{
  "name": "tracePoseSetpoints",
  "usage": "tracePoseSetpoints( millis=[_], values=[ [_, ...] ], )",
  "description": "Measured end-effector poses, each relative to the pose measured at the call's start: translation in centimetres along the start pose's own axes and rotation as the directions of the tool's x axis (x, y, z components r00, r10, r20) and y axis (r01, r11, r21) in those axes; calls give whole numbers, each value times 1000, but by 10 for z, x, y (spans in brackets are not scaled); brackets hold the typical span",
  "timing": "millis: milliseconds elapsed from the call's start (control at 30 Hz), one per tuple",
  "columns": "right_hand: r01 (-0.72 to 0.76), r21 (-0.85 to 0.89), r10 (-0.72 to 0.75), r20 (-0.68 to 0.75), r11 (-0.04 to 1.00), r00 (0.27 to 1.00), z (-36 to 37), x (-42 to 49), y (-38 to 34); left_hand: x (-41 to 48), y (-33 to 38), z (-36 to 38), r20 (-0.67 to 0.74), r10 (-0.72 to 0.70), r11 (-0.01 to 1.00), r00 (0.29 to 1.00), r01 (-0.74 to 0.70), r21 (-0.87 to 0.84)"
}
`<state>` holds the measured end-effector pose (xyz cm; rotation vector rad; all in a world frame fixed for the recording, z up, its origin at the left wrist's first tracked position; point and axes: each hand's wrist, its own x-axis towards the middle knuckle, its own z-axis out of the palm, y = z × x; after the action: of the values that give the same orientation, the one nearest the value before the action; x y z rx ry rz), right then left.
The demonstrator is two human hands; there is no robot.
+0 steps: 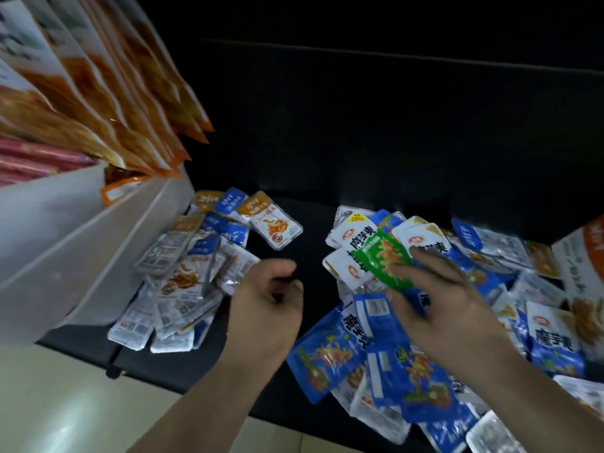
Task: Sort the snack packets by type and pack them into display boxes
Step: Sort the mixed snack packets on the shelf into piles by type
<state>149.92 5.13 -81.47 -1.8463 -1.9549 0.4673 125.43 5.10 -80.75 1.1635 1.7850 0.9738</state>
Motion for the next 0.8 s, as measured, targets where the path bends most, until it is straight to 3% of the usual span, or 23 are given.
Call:
tracePoseSetpoints(
  millis=[100,167,233,300,400,467,533,633,700,800],
  values=[
    [-65,-128,65,-3,990,998,-9,-3,16,-18,1,13,290,99,944,952,-182,274],
    [-116,-188,124,33,975,992,-14,-8,28,-30,-7,20,432,62,818,900,-294,495],
    [-174,-115,182,67,978,981,-20,-16,30,-37,-13,27,427,-9,671,904,-311,673],
    [-112,0,112,35,994,993,-21,-26,32,-37,-18,30,368,-41,650,929,-254,716],
    [22,-87,-17,65,996,998,-22,-38,32,-31,-20,31,308,-84,793,948,-123,596],
    [-3,-156,39,228,988,973,-22,-43,30,-30,-20,31,287,-79,820,955,-102,563],
    [-34,-205,94,291,978,952,-18,-48,28,-28,-20,29,201,-65,858,977,-48,511],
    [8,-156,16,153,988,988,-13,-49,27,-26,-11,19,59,-101,952,993,79,294],
    [106,-219,-93,69,970,993,-6,-47,28,-30,-1,14,16,-119,982,993,115,150],
    [176,-269,-168,50,947,984,0,-38,17,-41,7,15,110,-132,991,985,133,-7]
  ],
)
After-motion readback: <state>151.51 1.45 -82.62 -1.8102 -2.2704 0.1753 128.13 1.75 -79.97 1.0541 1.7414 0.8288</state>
